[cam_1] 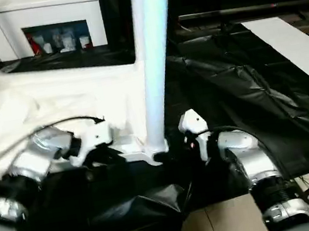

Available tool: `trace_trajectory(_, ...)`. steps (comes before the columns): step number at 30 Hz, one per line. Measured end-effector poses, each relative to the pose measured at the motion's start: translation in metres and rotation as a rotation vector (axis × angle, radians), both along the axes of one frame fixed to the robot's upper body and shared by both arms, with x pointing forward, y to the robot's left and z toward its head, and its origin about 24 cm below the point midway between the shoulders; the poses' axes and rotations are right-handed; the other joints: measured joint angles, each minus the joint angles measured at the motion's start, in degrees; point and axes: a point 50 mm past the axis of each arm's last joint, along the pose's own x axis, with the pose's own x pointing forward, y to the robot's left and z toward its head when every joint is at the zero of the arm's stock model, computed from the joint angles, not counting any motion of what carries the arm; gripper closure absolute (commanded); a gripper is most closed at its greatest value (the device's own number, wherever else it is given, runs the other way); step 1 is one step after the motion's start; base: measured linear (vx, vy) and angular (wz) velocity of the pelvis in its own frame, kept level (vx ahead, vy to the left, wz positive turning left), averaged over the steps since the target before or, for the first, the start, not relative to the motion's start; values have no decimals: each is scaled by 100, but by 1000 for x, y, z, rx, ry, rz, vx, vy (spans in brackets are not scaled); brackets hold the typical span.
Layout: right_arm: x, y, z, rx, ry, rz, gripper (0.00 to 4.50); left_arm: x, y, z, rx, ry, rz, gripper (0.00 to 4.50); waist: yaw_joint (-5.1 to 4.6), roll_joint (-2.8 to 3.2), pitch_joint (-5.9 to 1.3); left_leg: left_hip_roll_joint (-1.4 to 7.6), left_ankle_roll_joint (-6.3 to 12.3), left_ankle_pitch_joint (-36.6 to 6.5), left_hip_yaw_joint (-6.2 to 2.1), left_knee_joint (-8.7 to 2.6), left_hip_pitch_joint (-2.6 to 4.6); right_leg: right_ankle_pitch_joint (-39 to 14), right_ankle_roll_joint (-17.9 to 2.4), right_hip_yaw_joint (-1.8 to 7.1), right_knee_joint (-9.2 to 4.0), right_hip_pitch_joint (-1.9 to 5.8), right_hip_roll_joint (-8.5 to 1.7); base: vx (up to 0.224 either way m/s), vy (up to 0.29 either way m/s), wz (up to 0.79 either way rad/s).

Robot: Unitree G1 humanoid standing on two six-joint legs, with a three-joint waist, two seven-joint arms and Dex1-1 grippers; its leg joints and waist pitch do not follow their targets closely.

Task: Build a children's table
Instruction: Rotate leg to tighten

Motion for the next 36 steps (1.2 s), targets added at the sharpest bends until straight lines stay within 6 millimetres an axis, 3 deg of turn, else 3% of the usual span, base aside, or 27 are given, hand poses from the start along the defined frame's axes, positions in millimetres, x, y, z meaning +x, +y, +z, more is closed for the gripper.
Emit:
trace_trajectory(8,3,-1,1,-50,-30,9,7,-15,-18,-5,-93,-2,73,450,-25,-8,-7,-1,0,2,6,0,42,-5,9,4,2,21,-1,0,0,0)
trace_trajectory(16,6,-3,-2,-100,-36,19,7,-19,-20,-5,-100,-12,102,450,-51,-14,-5,-4,2,-1,5,0,35,-9,16,5,-4,18,-3,0,0,0)
trace_trajectory(36,12,1,-5,-81,-9,39,167,-22,-14,-3,-88,-20,114,450,-100,-22,-3,-3,3,-2,7,-12,28,-11,18,4,-8,7,-1,0,0,0)
